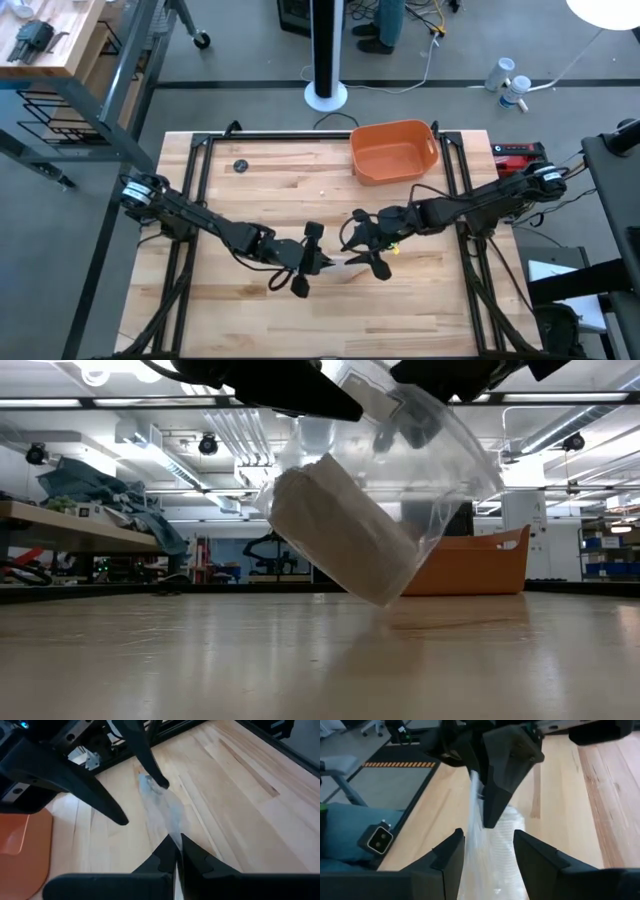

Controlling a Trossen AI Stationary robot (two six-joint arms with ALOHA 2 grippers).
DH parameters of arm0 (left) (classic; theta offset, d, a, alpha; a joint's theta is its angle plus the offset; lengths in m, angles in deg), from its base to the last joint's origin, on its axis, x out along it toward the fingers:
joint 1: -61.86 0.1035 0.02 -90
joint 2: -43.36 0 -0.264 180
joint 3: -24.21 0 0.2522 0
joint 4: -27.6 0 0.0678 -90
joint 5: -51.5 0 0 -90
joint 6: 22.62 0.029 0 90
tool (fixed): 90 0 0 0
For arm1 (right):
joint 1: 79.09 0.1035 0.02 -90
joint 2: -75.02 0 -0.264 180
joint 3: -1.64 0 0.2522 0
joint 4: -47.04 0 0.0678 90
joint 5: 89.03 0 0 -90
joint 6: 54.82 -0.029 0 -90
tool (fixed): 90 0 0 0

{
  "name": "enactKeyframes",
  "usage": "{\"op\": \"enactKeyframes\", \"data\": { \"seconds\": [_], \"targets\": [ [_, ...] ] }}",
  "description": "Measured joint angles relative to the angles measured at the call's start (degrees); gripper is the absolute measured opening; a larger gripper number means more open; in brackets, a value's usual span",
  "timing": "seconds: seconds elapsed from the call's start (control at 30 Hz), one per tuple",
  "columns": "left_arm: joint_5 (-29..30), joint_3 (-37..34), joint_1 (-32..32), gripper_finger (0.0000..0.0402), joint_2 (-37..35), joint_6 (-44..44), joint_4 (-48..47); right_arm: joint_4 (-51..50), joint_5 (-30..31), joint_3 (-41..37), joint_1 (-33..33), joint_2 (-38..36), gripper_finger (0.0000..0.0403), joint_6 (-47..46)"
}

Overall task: Roll bandage
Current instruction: Close the transparent zip bag

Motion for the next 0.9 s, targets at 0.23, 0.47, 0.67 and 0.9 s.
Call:
{"op": "enactKeyframes", "data": {
  "seconds": [0.23, 0.47, 0.67, 0.9],
  "targets": [
    [0.5, 0.0, -0.1, 0.0, 0.0, 1.5, -0.5, -0.4, -0.2, 0.8, -0.1, 0.4, 0.0071, -3.8],
    [0.6, 0.0, -0.1, 0.0, 0.0, 1.6, -1.0, -1.1, -0.6, 0.8, -0.1, 0.4, 0.0032, -4.1],
    [0.6, 0.0, -0.1, 0.0, 0.0, 1.6, -1.0, -1.7, -2.1, 0.8, -0.1, 0.4, 0.007, -4.1],
    [0.6, 0.0, -0.1, 0.0, 0.0, 1.9, -1.0, -2.1, -1.9, 0.8, -0.1, 0.4, 0.0122, -3.6]
  ]
}}
